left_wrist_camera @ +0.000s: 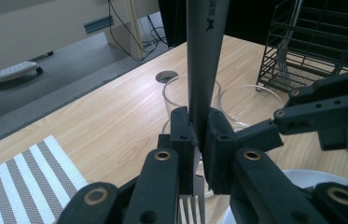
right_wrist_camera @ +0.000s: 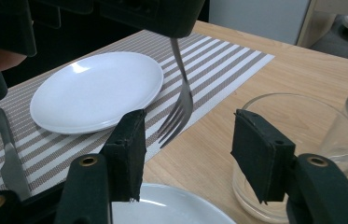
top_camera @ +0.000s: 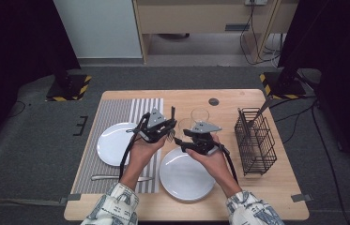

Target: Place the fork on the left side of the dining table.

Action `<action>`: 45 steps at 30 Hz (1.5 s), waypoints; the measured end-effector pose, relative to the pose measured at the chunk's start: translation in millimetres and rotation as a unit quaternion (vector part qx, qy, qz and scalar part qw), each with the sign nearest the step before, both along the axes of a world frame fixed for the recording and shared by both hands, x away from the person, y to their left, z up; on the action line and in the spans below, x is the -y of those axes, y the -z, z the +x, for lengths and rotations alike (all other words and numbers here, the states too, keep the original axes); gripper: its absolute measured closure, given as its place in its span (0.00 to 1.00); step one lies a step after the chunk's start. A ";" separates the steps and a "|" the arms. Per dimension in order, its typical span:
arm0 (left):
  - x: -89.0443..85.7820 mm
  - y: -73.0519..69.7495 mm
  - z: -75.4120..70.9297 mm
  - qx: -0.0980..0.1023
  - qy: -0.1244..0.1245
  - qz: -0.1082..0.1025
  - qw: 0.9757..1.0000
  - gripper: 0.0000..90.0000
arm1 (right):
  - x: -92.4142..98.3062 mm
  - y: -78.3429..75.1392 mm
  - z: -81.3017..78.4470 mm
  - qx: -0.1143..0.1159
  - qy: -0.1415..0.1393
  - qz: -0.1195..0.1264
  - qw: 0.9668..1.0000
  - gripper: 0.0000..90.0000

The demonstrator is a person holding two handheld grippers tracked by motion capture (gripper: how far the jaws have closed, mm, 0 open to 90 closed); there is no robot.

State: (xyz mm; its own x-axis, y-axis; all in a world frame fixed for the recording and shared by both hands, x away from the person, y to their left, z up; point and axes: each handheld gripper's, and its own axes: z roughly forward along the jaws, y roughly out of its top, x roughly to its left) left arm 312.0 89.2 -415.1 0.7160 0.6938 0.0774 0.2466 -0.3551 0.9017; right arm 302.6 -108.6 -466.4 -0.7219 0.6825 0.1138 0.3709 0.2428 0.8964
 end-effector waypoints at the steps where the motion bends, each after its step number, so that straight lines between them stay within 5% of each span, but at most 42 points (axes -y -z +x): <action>1: -0.1 -0.2 -0.1 0.000 0.000 0.000 1.000 0.93 | -0.9 1.1 -0.2 -0.001 -0.001 0.000 1.000 0.50; 12: 4.5 -1.0 -4.1 0.004 0.008 -0.003 1.000 0.93 | -12.2 12.8 4.1 -0.019 -0.003 0.008 1.000 0.54; 21: 8.5 -1.6 -7.7 0.007 0.016 -0.009 1.000 0.93 | -22.6 18.2 7.9 -0.018 0.007 0.014 1.000 0.68; 32: 7.5 0.1 -10.1 0.010 0.017 -0.018 1.000 0.93 | -22.8 18.2 8.8 -0.011 0.010 0.021 1.000 0.87; 45: 3.7 2.8 -12.0 0.010 0.019 -0.023 1.000 0.92 | -15.7 19.9 8.5 -0.013 0.027 0.030 0.999 0.95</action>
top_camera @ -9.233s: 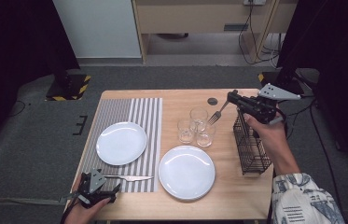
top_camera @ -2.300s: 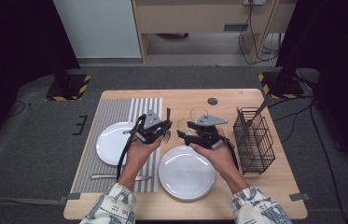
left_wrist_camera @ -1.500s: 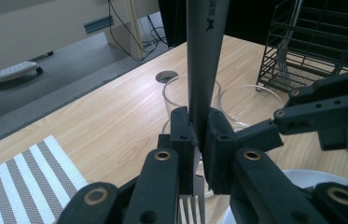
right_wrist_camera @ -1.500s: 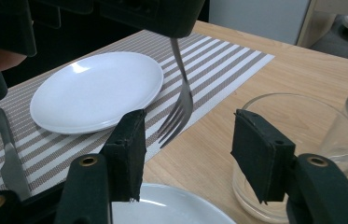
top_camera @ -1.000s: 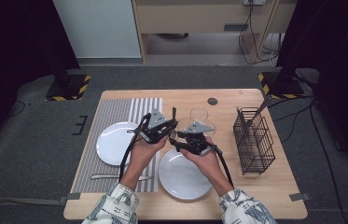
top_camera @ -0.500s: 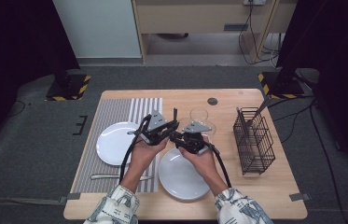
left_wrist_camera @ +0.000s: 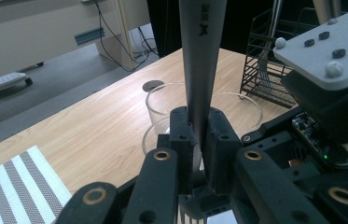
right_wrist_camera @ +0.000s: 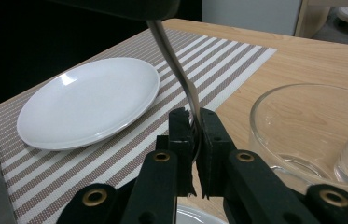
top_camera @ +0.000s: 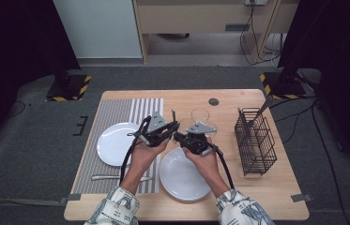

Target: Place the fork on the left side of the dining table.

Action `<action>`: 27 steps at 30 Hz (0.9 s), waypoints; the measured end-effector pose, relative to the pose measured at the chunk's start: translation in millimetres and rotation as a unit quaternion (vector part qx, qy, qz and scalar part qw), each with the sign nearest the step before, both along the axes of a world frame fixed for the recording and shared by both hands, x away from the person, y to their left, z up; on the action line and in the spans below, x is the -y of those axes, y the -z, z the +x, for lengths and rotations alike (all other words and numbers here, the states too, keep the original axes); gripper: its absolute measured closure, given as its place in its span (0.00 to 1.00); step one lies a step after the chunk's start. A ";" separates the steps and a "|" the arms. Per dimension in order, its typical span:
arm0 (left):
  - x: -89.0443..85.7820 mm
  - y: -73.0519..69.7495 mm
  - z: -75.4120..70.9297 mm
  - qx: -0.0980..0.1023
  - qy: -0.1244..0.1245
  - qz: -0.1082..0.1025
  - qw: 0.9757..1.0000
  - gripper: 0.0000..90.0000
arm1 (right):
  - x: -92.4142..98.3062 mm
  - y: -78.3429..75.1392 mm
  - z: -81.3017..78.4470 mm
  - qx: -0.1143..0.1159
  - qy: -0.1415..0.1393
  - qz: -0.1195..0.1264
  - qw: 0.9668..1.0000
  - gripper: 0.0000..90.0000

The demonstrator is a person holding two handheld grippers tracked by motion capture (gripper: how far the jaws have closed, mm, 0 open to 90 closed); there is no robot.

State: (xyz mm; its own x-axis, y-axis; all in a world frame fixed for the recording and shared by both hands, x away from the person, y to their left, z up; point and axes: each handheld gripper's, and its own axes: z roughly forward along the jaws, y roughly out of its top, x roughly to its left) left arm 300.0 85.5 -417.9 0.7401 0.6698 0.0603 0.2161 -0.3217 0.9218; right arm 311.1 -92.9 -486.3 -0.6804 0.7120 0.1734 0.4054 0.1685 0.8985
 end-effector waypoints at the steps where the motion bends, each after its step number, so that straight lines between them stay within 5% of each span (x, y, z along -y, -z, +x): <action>1: -0.6 0.7 -0.3 -0.001 0.000 -0.002 1.000 0.92 | 0.9 0.2 0.1 0.000 0.001 0.000 1.000 0.96; 10: -1.8 3.1 -4.4 0.008 0.000 -0.010 1.000 0.86 | 5.7 -1.2 -1.2 -0.003 0.009 -0.008 1.000 0.98; 16: -0.8 5.3 -10.9 0.017 -0.003 0.005 1.000 0.78 | 6.4 -1.7 -1.2 -0.006 0.010 -0.016 1.000 0.98; 27: -7.0 8.8 -19.2 0.020 -0.006 0.004 1.000 0.77 | 6.4 -1.3 0.8 -0.012 0.013 -0.021 1.000 0.98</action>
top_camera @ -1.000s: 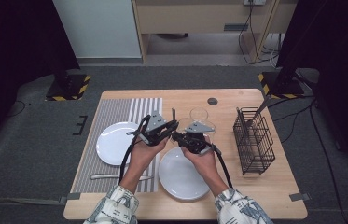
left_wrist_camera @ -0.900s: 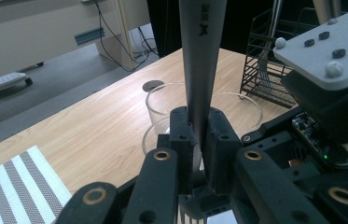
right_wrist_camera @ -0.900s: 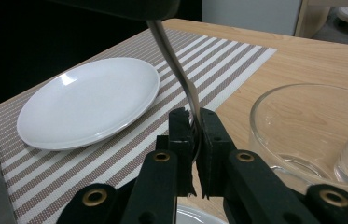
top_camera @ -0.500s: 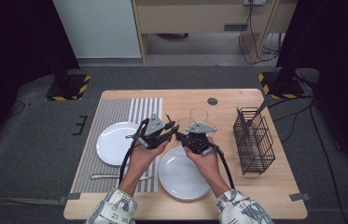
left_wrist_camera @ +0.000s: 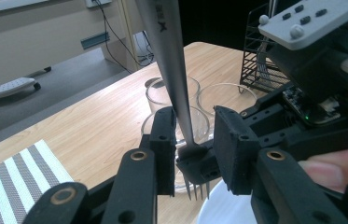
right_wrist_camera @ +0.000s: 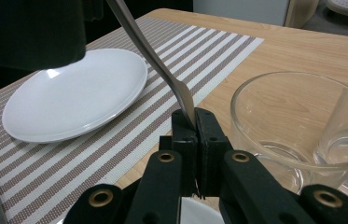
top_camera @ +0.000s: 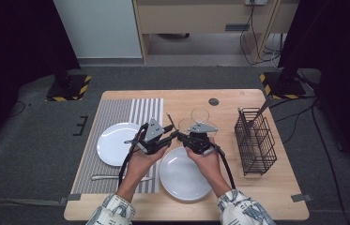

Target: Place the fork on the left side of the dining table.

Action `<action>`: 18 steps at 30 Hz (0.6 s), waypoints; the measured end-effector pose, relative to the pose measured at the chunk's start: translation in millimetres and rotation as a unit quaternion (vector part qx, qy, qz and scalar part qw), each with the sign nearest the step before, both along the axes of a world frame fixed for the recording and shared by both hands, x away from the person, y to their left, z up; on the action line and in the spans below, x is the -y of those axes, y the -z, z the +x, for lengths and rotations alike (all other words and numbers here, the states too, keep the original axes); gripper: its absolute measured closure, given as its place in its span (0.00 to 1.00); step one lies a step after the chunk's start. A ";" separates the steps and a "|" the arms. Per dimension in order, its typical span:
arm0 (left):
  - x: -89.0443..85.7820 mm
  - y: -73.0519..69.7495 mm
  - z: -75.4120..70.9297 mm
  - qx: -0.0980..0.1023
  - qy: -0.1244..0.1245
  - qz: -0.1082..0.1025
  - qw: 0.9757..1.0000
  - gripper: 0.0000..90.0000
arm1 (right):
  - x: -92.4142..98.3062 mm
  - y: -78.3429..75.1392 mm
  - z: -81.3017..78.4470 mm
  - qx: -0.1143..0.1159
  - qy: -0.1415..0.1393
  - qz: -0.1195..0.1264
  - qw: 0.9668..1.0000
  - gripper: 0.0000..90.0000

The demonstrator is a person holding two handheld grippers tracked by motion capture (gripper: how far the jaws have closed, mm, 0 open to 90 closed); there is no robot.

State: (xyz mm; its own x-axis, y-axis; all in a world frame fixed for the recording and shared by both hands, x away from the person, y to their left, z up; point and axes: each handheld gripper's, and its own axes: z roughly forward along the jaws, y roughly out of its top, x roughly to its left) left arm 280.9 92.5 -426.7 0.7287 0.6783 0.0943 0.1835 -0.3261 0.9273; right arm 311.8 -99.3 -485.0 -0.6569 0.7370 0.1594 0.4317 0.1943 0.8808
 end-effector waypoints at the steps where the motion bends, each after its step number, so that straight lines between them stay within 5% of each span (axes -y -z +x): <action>1: -0.5 0.0 -0.8 0.000 -0.001 -0.001 1.000 0.77 | 0.0 -0.3 0.2 0.000 0.000 0.000 1.000 0.98; 18: 2.8 0.7 -4.5 -0.003 0.005 -0.013 1.000 0.73 | -2.8 -1.5 2.3 -0.007 0.002 -0.016 1.000 0.98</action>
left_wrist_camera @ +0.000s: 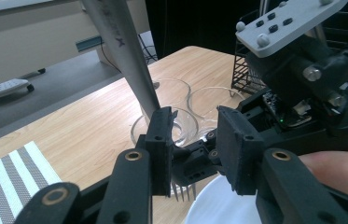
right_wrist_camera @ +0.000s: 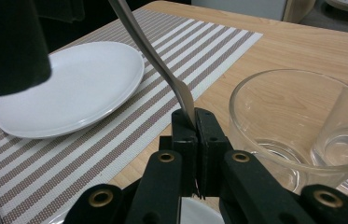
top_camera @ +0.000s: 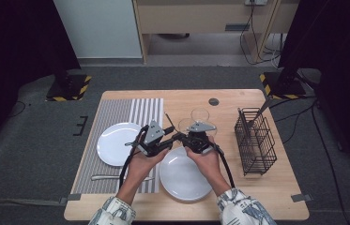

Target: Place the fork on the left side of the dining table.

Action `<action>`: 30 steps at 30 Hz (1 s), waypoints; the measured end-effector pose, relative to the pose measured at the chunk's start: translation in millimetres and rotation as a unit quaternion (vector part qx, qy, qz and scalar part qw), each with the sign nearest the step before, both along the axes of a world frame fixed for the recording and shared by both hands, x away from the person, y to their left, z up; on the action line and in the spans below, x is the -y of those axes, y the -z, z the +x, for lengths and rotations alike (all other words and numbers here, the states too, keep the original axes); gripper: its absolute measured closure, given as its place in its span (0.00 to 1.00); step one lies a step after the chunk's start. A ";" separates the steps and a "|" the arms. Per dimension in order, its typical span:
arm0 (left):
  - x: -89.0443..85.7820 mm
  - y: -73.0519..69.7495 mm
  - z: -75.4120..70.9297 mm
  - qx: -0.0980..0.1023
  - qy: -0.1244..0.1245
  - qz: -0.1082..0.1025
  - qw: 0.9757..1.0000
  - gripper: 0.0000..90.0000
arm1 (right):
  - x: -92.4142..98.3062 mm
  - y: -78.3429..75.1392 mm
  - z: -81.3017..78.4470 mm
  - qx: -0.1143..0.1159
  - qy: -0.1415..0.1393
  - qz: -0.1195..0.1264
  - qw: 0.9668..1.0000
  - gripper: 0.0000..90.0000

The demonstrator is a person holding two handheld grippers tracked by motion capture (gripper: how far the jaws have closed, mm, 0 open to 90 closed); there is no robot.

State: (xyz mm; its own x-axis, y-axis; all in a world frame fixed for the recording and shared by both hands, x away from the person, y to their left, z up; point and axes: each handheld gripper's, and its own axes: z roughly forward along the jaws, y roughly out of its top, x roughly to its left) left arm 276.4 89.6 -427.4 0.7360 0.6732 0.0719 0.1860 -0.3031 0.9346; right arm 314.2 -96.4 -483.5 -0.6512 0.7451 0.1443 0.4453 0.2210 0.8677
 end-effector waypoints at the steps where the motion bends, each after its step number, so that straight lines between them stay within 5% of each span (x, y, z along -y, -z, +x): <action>1: 0.2 -0.1 0.4 -0.002 -0.002 -0.002 1.000 0.73 | -0.1 -0.2 0.1 0.001 0.000 -0.001 1.000 0.98; 14: -2.4 -0.5 7.2 -0.012 -0.019 -0.021 1.000 0.71 | 0.7 -9.0 -3.3 0.015 0.002 -0.024 1.000 0.99; 30: -5.7 -0.2 14.5 -0.016 -0.029 -0.015 0.999 0.71 | 4.5 -16.3 -5.2 0.023 0.000 -0.034 0.999 0.99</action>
